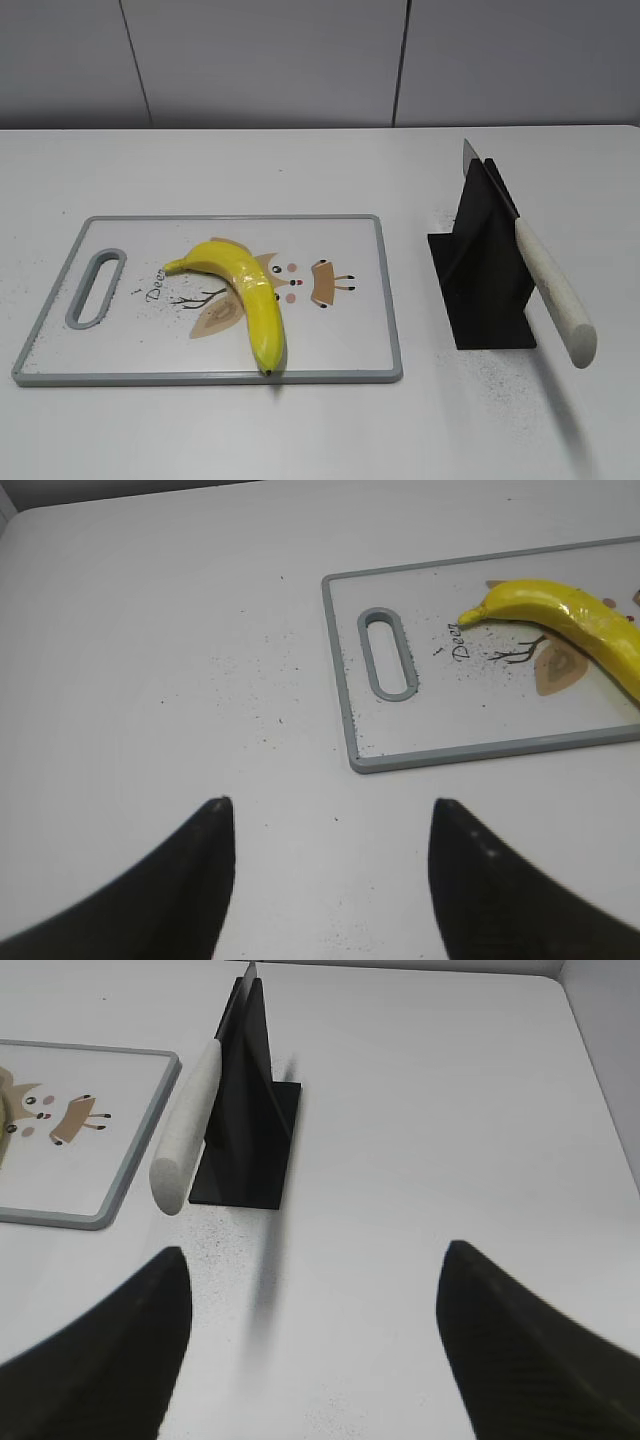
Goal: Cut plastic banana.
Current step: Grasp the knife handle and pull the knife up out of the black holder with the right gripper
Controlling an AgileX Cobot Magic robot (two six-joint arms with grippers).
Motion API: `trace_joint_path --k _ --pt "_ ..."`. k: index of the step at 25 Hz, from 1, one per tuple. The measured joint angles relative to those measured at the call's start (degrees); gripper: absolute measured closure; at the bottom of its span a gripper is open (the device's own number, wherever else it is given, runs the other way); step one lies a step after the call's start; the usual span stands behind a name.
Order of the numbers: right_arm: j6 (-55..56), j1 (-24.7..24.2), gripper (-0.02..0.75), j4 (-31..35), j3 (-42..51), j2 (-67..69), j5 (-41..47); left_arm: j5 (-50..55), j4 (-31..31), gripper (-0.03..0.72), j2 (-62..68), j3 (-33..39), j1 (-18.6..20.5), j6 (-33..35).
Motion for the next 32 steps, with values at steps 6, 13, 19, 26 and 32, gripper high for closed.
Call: trace_joint_path --k 6,13,19,26,32 --pt "0.0 0.0 0.159 0.0 0.0 0.0 0.0 0.0 0.0 0.115 0.0 0.0 0.0 0.0" --pt "0.0 0.0 0.159 0.0 0.0 0.0 0.0 0.0 0.0 0.115 0.0 0.0 0.0 0.04" --pt "0.0 0.0 0.159 0.0 0.0 0.0 0.0 0.0 0.0 0.116 0.0 0.0 0.0 0.04" --pt "0.0 0.0 0.159 0.0 0.0 0.0 0.0 0.0 0.0 0.125 0.0 0.0 0.0 0.01" --pt "0.0 0.0 0.159 0.0 0.0 0.0 0.0 0.0 0.13 0.132 0.0 0.0 0.0 0.0"
